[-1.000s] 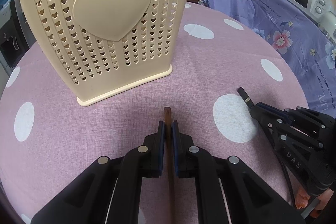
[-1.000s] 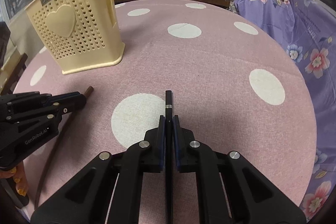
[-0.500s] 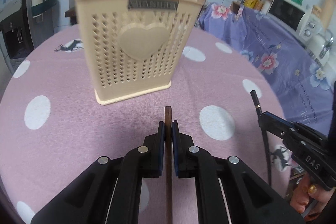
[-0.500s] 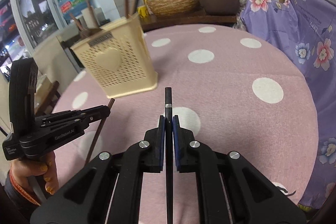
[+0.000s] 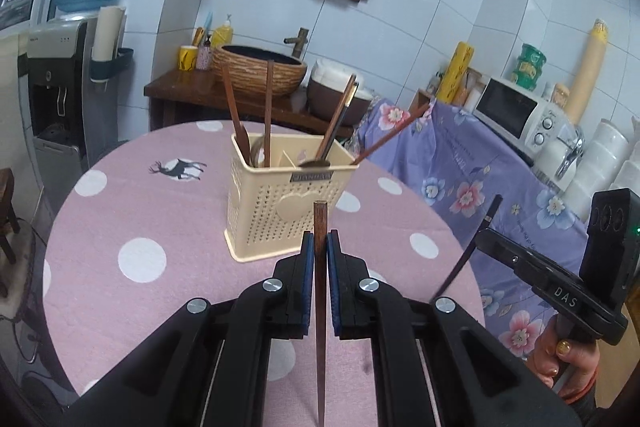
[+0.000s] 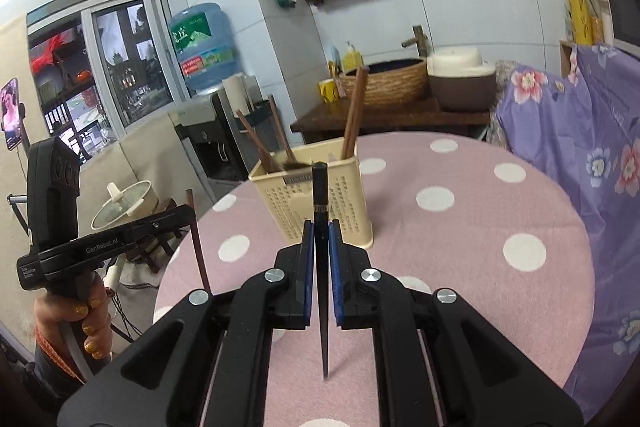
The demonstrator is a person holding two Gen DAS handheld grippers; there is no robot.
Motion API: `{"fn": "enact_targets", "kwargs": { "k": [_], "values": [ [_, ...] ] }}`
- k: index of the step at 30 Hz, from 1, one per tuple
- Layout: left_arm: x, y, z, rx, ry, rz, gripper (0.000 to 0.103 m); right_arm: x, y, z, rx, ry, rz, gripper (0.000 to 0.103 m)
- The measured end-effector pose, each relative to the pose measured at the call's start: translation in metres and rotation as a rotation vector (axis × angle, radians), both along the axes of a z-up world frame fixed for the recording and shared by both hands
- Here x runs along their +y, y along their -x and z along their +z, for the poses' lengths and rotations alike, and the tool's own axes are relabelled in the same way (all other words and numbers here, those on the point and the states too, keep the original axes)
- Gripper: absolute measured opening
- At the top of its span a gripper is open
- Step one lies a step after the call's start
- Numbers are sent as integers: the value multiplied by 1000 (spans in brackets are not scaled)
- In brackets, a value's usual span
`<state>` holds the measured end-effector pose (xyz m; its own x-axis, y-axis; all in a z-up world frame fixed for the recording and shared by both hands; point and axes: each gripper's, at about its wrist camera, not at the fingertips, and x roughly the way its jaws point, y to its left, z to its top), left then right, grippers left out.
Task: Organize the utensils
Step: 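Lift both held chopsticks and carry them above the beige holder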
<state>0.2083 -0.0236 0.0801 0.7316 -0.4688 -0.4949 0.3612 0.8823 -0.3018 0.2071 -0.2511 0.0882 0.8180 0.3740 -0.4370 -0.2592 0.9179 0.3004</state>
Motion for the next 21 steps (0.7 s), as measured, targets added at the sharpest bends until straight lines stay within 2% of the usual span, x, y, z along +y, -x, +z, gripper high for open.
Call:
{"fn": "enact_targets", "kwargs": {
  "k": [3, 16, 21],
  "values": [
    [0, 0, 10, -36, -12, 8, 8, 7, -3, 8, -13, 18, 6, 8],
    [-4, -12, 9, -29, -14, -2, 8, 16, -19, 13, -1, 60, 7, 8],
    [2, -13, 19, -56, -9, -4, 8, 16, -20, 20, -14, 62, 10, 8]
  ]
}}
